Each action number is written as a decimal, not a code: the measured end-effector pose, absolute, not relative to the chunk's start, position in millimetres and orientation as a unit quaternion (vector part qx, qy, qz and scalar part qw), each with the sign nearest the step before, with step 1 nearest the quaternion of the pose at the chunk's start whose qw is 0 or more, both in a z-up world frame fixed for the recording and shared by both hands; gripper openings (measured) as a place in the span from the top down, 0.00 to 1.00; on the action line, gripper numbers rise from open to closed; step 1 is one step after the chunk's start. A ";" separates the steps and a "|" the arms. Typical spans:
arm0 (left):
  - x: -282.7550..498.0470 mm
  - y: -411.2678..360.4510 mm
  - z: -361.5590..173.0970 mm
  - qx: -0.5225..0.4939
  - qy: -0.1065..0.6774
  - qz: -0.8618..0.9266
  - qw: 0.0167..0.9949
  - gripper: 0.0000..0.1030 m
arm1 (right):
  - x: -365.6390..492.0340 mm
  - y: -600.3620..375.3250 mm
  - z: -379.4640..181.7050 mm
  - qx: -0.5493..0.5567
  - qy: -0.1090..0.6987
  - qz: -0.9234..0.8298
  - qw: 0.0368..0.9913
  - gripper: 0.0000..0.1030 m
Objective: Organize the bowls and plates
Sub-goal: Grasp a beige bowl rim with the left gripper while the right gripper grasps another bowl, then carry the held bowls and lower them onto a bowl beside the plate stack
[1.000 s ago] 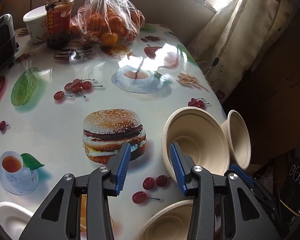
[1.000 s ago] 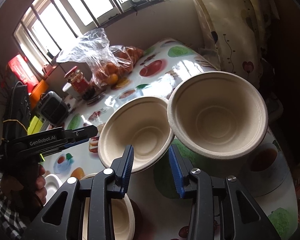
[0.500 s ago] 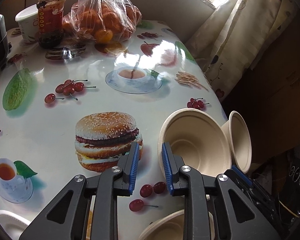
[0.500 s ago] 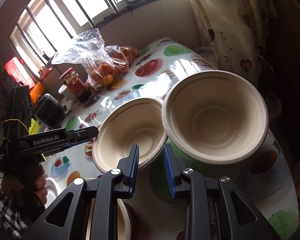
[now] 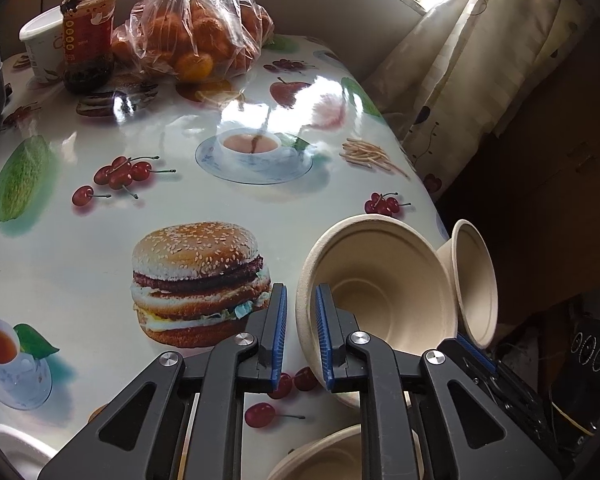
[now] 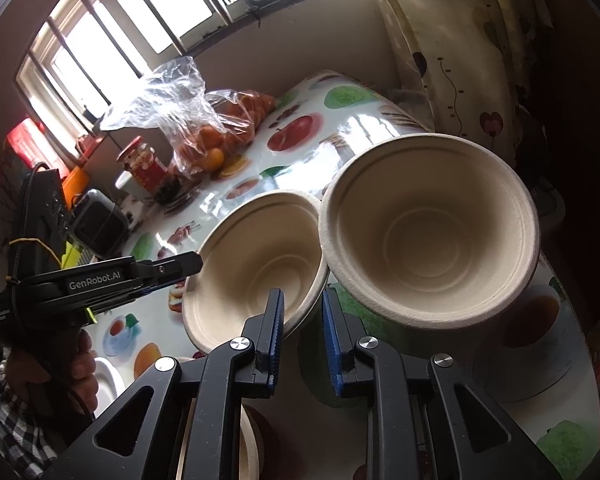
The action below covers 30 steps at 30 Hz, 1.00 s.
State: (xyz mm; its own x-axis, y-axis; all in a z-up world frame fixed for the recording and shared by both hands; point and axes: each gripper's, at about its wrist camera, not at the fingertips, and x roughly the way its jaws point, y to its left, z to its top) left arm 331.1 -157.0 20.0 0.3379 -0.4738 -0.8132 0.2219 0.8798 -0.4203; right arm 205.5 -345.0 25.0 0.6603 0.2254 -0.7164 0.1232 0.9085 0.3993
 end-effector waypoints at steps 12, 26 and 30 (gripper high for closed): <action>329.0 -156.0 22.6 -0.118 0.530 -0.216 0.812 0.90 | 205.4 -345.8 23.3 0.216 0.412 0.028 0.885 0.83; 324.1 -145.1 27.4 -0.127 0.527 -0.209 0.814 0.90 | 207.9 -340.1 23.1 0.221 0.412 0.035 0.883 0.83; 323.7 -142.4 30.0 -0.132 0.524 -0.207 0.816 0.90 | 209.1 -337.9 25.2 0.221 0.411 0.040 0.884 0.83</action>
State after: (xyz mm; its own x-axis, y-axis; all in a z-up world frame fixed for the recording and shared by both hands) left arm 323.7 -142.4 30.0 0.3657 -0.4756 -0.8000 0.1986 0.8797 -0.4322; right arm 209.1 -337.9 25.2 0.6594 0.2519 -0.7083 0.1117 0.8989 0.4237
